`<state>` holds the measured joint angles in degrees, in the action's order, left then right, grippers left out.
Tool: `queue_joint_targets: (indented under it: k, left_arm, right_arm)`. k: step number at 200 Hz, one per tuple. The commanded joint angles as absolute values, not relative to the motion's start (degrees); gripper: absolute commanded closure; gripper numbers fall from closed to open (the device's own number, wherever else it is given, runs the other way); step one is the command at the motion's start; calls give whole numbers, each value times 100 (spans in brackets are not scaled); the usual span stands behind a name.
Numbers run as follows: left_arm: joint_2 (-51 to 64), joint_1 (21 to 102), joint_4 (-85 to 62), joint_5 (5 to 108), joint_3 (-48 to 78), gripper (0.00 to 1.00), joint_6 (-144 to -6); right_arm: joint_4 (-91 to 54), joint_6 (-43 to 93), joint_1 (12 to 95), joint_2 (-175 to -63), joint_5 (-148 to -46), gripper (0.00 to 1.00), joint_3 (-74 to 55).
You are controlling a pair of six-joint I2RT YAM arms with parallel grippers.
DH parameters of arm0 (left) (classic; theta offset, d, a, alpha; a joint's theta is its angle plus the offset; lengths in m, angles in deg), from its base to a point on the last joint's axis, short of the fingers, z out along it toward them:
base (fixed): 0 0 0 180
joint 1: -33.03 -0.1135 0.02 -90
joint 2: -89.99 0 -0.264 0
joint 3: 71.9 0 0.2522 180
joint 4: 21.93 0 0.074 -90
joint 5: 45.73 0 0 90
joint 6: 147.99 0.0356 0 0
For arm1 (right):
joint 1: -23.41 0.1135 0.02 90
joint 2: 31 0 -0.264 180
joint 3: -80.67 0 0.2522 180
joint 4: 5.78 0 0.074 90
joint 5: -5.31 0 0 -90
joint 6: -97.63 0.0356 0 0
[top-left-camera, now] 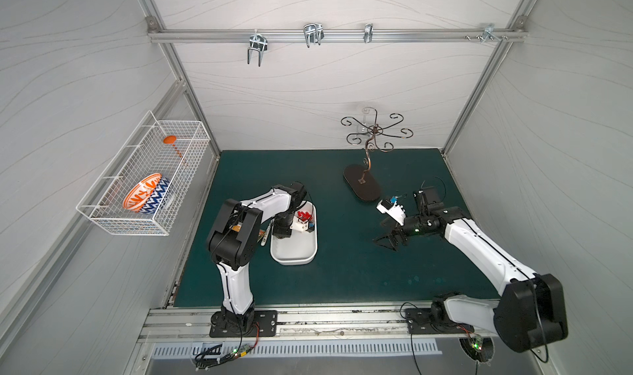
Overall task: Take the screw protection sleeves out of the storage box
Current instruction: Pick up the screw protection sleeve from the storage box.
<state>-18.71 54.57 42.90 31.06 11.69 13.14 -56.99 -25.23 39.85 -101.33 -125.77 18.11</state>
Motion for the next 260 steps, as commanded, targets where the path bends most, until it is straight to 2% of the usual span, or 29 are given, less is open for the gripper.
queue_joint_targets:
  k: [1,43,140,260]
  left_arm:
    - [-2085,5456,4149,3153,1042,61,1255]
    - [-2055,5457,3988,3193,965,70,1144]
    - [-1624,5465,3918,3493,963,100,1003]
    - [-820,5465,4497,4392,1111,100,448]
  right_arm:
    - [-5769,-2587,4011,-10066,-12573,1,1726]
    - [-5786,-2600,4011,-10078,-12608,1,1703]
    - [-5783,-2598,4010,-10056,-12608,1,1706]
    - [-5786,-2599,4011,-10026,-12583,1,1707]
